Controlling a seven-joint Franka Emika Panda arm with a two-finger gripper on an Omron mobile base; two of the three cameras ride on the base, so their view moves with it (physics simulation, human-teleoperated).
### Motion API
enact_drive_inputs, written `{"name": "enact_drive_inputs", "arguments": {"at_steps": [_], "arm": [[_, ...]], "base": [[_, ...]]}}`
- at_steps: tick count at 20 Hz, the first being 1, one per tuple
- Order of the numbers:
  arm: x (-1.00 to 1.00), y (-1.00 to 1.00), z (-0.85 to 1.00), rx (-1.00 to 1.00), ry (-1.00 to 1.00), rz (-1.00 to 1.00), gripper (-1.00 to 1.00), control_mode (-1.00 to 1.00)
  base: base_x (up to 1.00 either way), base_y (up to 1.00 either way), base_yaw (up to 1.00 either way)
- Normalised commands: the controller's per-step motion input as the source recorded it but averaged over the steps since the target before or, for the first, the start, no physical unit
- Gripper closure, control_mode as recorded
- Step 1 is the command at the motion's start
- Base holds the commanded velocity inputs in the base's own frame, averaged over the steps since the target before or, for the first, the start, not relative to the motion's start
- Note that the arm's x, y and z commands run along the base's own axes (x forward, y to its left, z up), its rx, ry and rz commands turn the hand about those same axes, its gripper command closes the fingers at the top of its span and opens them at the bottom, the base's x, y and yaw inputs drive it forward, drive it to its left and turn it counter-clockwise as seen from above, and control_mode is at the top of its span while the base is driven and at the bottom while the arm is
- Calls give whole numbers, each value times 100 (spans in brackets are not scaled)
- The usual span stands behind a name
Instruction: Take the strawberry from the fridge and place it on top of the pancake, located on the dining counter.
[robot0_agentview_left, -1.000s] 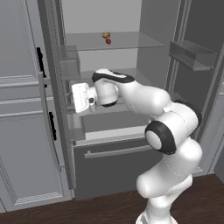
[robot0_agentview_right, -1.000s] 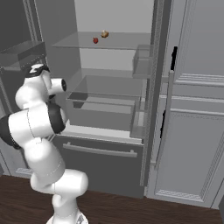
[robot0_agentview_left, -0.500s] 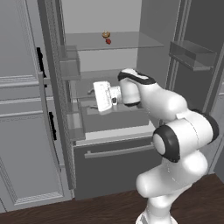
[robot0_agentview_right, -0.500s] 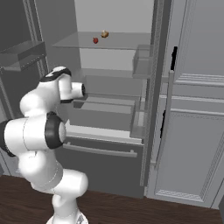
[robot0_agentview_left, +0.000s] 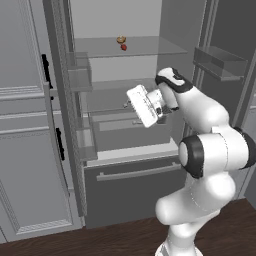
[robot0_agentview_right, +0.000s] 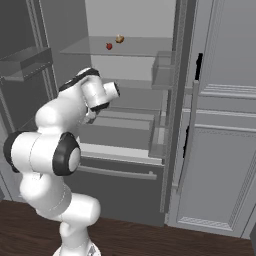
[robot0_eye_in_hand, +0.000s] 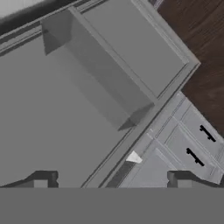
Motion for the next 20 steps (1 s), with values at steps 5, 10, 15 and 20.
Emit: {"name": "enact_drive_inputs", "arguments": {"at_steps": [5, 10, 15, 20], "arm": [[-8, -91, 0, -54, -47, 27, -100, -100], [-54, -79, 0, -52, -70, 38, -100, -100], [-78, -46, 2, -34, -65, 54, -100, -100], [-73, -10, 23, -30, -32, 66, -100, -100]], "base": [[0, 0, 0], [0, 0, 0], [0, 0, 0], [0, 0, 0]]}}
